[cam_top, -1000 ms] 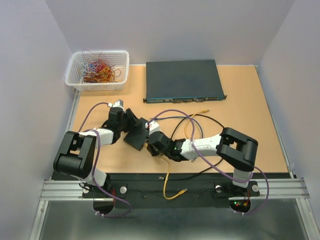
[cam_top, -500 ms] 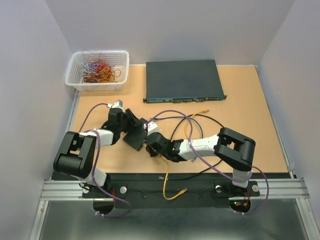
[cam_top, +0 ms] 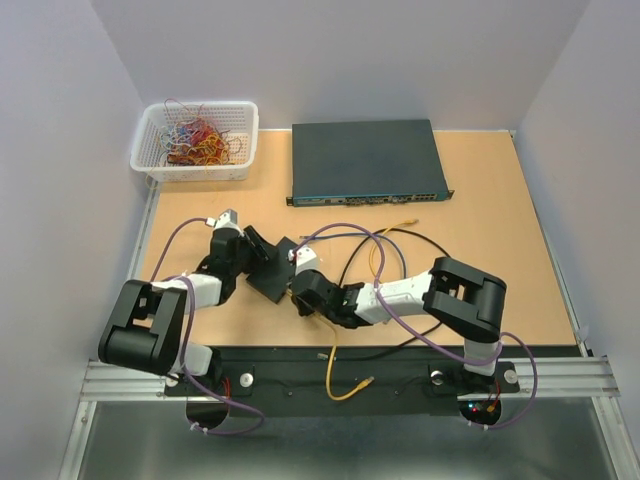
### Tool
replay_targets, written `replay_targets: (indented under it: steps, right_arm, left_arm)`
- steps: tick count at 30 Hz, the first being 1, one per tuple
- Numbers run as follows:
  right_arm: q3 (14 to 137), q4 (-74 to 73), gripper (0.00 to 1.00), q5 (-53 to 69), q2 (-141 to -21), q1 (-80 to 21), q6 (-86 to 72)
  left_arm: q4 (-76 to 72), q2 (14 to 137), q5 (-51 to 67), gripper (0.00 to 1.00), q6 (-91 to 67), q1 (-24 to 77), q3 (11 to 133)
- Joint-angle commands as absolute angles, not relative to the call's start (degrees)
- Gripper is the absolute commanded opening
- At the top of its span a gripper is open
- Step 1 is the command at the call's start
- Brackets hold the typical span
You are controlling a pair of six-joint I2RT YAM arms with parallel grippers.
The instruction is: Insert the plug into the switch port
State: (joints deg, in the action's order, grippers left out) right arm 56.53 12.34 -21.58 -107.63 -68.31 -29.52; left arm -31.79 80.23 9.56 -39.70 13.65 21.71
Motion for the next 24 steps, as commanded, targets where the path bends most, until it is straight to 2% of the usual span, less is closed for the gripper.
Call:
replay_targets:
  steps: [1,13,24]
  right_arm:
    - [56.4,20.3,0.0,-29.2,-107.5,-67.2,-31.2]
    - [56.3,22.3,0.0,-28.9,-107.2,-67.3,-28.1]
    - [59.0,26.1,0.0,-23.8,-108.4,-67.3,-21.0]
  left_arm:
    - [-24.3,78.4,15.7,0.59,-42.7,15.2,17.7]
    - [-25.0,74.2,16.1,0.59,-44.1,16.6,13.4]
    - [-25.0,74.1,14.2,0.59,-44.6,19.6,13.6]
